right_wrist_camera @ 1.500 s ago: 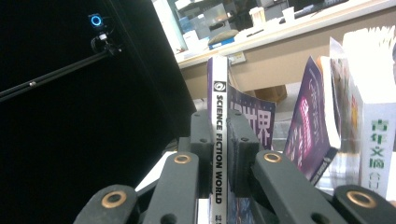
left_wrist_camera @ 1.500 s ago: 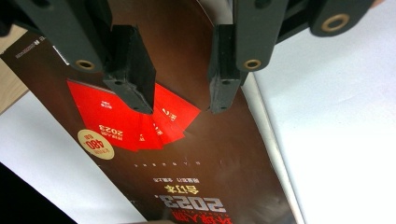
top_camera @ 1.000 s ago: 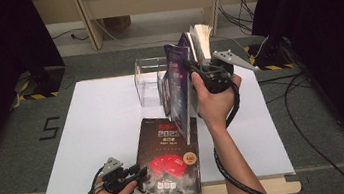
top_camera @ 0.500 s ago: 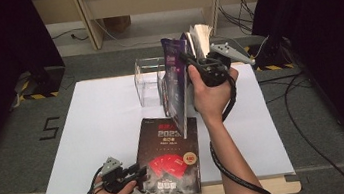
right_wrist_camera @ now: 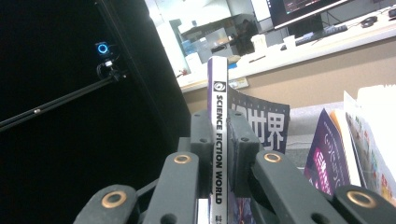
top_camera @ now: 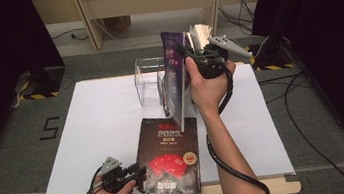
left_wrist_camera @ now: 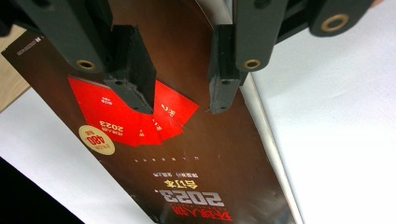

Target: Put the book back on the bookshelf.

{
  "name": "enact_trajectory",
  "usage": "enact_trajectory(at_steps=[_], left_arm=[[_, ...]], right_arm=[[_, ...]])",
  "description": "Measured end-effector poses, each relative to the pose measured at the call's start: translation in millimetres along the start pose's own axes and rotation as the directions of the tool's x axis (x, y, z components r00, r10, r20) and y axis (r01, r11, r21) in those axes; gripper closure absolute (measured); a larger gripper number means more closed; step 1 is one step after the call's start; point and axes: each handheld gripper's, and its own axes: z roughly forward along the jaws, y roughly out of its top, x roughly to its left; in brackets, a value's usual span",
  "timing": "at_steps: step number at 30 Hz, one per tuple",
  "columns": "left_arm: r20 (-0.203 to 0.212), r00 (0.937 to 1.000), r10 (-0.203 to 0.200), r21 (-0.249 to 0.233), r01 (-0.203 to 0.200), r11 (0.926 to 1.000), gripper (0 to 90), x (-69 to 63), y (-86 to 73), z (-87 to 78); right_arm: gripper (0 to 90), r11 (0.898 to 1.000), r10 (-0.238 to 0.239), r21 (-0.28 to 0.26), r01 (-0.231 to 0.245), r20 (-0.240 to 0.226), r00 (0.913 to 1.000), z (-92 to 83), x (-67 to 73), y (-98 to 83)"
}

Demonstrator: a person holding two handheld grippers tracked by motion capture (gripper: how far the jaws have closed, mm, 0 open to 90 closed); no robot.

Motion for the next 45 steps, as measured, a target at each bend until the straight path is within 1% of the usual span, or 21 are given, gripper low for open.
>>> enact_trajectory(at_steps=[6, 13, 15, 20, 33, 43, 45], left_arm=[[0.001, 1.0000, -0.002, -0.001, 0.002, 1.0000, 60.7, -0.1, -0.2, -0.2], [-0.001, 1.0000, -0.005, -0.006, 0.005, 1.0000, 60.8, 0.4, 0.1, -0.6], [-0.001, 1.0000, -0.003, -0.006, 0.003, 1.0000, 60.8, 0.2, -0.1, -0.4], [-0.002, 1.0000, 0.000, -0.007, 0.000, 1.0000, 60.8, 0.9, 0.2, -0.9], [-0.002, 1.0000, 0.001, -0.015, -0.001, 0.9999, 60.5, 0.7, 1.5, -2.0], [0.000, 1.0000, -0.001, -0.012, 0.001, 0.9999, 60.5, 1.0, 1.1, -1.6], [0.000, 1.0000, 0.002, -0.013, -0.002, 0.9999, 60.4, 0.9, 1.2, -1.5]], right_arm=[[83.3, 1.000, 0.008, -0.012, -0.008, 0.005, 1.0000, 4.3, -1.6, 4.6], [83.3, 1.000, 0.000, -0.020, 0.000, 0.008, 1.0000, 9.6, 0.1, 7.5], [83.3, 1.000, 0.004, -0.025, -0.004, 0.006, 1.0000, 11.3, 0.4, 7.4], [83.3, 0.999, -0.010, -0.032, 0.011, 0.015, 0.9998, 14.6, 0.7, 7.4], [83.3, 0.999, -0.007, -0.052, 0.009, 0.042, 0.9991, 28.3, -8.8, 14.6], [83.3, 0.997, -0.013, -0.071, 0.018, 0.067, 0.9977, 42.2, -14.2, 24.0], [83.3, 0.996, -0.022, -0.079, 0.026, 0.062, 0.9978, 45.1, -16.3, 25.7]])
